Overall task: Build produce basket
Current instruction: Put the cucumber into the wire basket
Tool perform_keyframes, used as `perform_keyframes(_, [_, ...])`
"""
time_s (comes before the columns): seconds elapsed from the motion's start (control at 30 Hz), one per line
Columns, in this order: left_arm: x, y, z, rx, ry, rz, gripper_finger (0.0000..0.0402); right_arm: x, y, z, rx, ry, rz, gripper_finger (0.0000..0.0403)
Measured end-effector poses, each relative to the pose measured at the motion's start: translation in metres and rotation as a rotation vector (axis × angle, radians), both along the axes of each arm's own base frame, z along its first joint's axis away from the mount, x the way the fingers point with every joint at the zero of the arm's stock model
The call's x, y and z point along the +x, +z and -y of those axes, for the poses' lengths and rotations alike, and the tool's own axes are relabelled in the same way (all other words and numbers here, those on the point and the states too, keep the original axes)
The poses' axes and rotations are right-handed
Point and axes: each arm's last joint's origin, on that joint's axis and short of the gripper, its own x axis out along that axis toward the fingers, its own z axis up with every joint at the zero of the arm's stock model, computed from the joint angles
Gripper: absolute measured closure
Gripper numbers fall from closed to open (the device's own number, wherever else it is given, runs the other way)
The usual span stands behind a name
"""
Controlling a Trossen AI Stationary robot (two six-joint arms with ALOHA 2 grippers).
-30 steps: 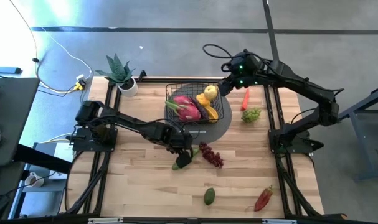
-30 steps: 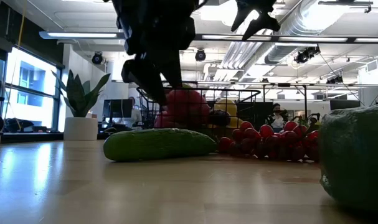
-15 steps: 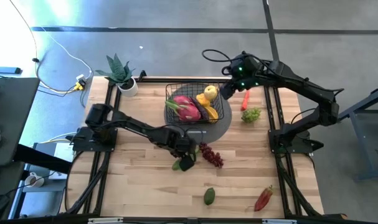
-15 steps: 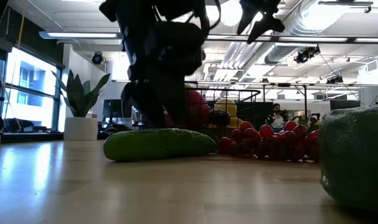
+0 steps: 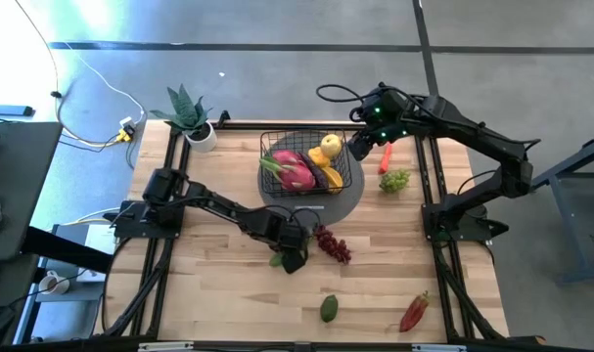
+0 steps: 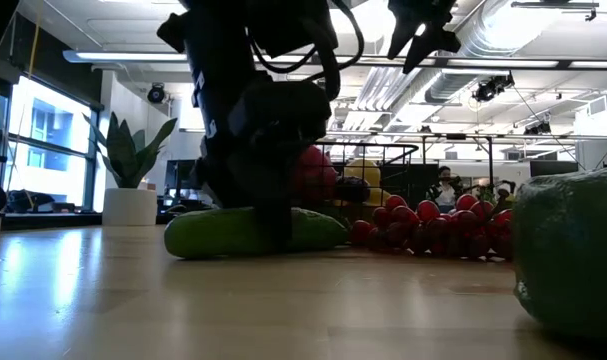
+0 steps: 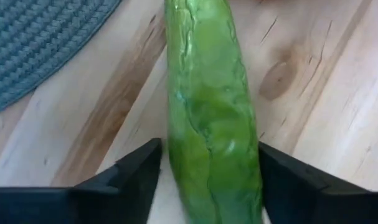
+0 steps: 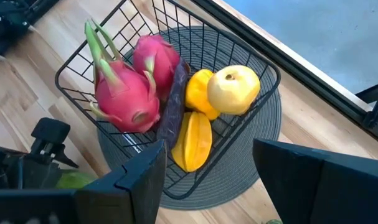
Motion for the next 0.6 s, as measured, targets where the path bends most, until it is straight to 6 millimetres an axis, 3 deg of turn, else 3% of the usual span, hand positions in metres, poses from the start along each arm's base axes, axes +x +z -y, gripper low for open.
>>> perform_keyframes(0.2, [-0.001, 0.001, 0.004, 0.0, -0.078, -0.004, 0.0281, 0.0, 0.0, 0.0, -0.001, 0.002, -0.001, 0.0183])
perform_keyframes(0.4, [-0.005, 0.009, 0.003, 0.022, -0.164, -0.012, 0.0282, 0.0, 0.0, 0.0, 0.002, 0.0, -0.003, 0.0183])
perform_keyframes(0.6, [-0.008, 0.042, -0.007, 0.089, -0.265, 0.064, 0.0282, 0.0, -0.001, 0.0, 0.01, -0.009, -0.005, 0.0183])
